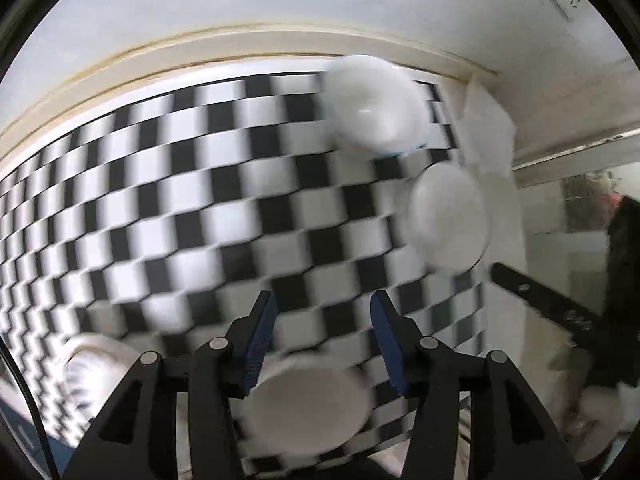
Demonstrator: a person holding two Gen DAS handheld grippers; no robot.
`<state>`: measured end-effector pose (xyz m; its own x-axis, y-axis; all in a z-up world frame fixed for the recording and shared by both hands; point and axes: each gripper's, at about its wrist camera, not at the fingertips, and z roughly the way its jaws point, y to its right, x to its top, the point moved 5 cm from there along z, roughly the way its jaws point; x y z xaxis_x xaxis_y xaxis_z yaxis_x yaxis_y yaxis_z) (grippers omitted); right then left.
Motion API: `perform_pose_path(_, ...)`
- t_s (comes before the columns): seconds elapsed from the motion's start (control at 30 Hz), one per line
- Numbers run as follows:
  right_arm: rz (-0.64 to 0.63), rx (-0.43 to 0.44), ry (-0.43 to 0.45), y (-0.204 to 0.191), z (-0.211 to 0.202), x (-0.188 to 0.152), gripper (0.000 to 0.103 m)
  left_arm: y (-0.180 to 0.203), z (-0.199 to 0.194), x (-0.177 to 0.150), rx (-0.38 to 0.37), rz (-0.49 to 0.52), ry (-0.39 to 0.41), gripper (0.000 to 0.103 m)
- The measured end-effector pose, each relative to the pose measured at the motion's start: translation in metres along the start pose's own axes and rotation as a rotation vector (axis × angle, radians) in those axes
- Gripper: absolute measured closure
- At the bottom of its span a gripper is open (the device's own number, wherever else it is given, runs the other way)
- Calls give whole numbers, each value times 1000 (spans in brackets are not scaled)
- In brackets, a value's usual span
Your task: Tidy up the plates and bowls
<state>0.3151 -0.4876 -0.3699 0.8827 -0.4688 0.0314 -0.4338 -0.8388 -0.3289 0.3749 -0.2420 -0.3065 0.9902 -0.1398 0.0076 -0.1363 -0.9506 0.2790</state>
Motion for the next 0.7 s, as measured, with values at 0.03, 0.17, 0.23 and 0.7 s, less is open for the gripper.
perform_pose_path(0.03,21,4,-5,7,7,12,55,10,10,9,-15,9,-17,56)
perform_pose_path(0.17,77,31,-43,26,27,35,55,43,46,38,-40,61,-78,56)
perform_pose_path(0.23,90,39,-56,31,35,41,55,56,62,48,-31,90,-96,56)
perform_pose_path(0.7,54,-13,-72,30,61,47,93,71,87,63,75,187,-84,93)
